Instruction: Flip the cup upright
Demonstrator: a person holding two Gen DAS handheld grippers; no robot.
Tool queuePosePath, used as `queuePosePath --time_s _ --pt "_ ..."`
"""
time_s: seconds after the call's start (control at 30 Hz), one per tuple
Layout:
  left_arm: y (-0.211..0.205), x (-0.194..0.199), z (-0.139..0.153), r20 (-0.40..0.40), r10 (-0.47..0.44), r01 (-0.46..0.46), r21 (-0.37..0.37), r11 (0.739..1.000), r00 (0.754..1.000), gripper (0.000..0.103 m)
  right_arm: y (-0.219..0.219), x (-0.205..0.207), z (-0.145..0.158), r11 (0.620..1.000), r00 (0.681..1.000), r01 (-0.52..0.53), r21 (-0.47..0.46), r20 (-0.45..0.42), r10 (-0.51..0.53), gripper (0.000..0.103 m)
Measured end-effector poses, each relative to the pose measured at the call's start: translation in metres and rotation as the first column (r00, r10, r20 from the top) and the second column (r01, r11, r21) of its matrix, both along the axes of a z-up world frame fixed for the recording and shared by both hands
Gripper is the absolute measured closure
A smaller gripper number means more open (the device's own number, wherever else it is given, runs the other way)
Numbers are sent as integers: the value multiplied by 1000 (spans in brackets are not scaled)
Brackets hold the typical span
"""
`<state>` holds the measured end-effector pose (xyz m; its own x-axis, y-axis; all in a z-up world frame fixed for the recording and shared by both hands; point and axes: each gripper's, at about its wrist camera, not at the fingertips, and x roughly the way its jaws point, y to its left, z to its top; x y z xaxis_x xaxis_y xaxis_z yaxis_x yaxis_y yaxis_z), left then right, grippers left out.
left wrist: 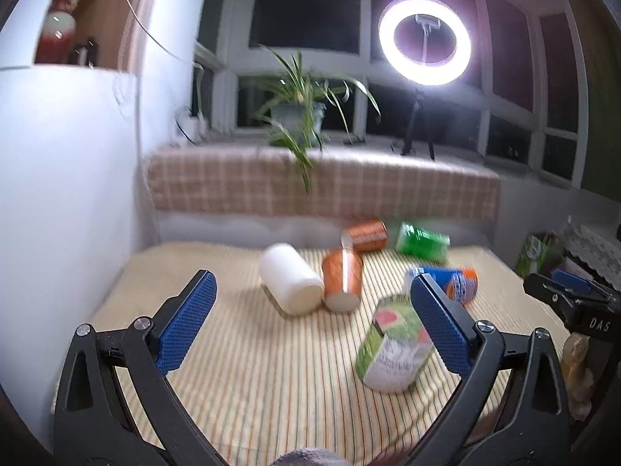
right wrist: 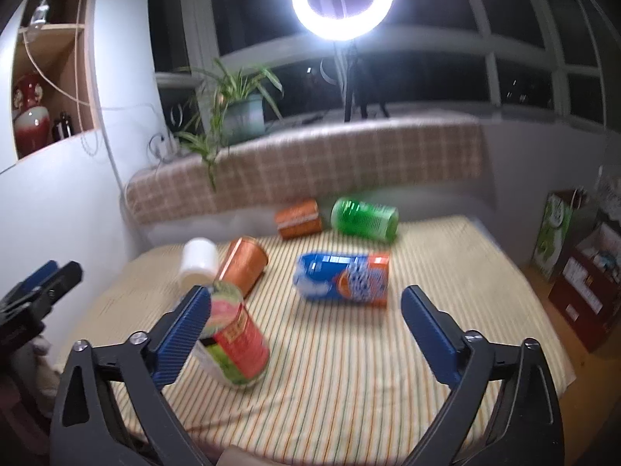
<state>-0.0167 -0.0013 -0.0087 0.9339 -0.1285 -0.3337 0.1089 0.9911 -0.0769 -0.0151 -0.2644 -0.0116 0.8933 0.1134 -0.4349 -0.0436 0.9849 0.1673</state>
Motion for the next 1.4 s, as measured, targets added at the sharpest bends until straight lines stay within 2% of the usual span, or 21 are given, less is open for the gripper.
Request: queuePosePath --time_s 0.37,1.4 --pt "6 -15 13 75 58 -58 -8 998 995 0 1 -11 8 993 989 111 -43 106 -106 1" --pt "11 -19 15 79 60 -60 0 998 995 0 -5 -5 0 994 993 110 4 45 -110 1"
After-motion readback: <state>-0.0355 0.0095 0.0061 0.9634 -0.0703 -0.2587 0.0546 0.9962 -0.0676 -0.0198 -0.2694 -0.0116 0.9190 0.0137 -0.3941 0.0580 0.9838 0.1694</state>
